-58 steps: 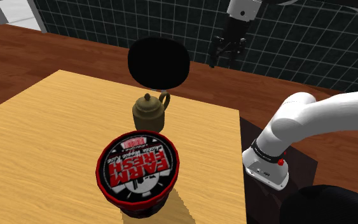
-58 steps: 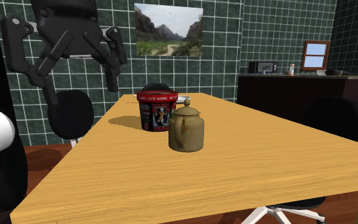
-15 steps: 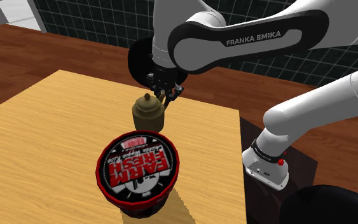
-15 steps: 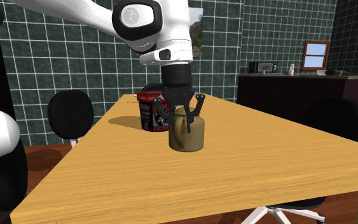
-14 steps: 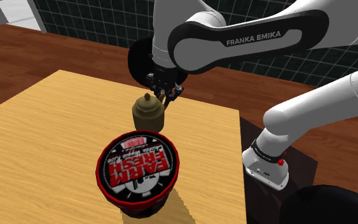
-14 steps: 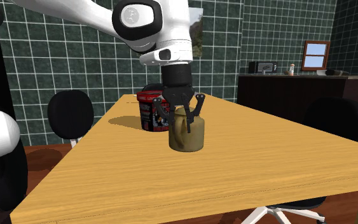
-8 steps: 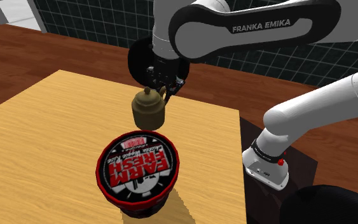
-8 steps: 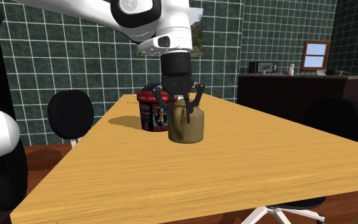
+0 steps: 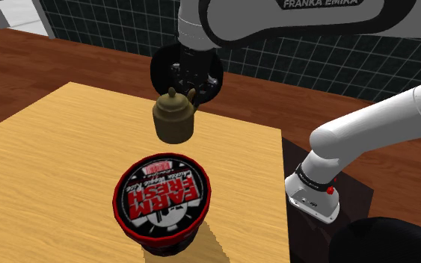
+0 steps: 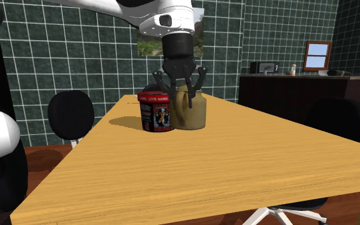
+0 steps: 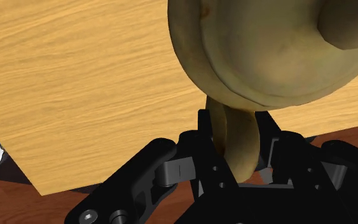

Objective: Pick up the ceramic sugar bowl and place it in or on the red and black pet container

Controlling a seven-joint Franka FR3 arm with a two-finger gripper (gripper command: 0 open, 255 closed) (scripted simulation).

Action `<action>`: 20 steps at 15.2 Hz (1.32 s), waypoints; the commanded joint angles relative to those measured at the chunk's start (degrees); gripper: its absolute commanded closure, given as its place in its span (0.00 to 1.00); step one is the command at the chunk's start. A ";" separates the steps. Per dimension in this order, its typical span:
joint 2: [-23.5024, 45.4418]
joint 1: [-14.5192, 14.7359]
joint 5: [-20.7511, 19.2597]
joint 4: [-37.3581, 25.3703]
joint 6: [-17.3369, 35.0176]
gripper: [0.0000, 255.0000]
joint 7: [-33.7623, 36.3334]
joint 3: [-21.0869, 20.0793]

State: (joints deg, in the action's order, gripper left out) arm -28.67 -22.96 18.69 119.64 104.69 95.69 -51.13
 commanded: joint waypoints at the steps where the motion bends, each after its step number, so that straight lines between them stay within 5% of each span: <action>1: -0.10 -0.01 -0.19 -1.40 -1.50 1.00 -0.03 0.55; 20: 3.37 -2.20 -3.43 -18.13 -15.37 1.00 1.53 2.01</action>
State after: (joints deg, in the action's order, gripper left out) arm -25.44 -25.07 15.39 102.37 90.03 97.20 -49.25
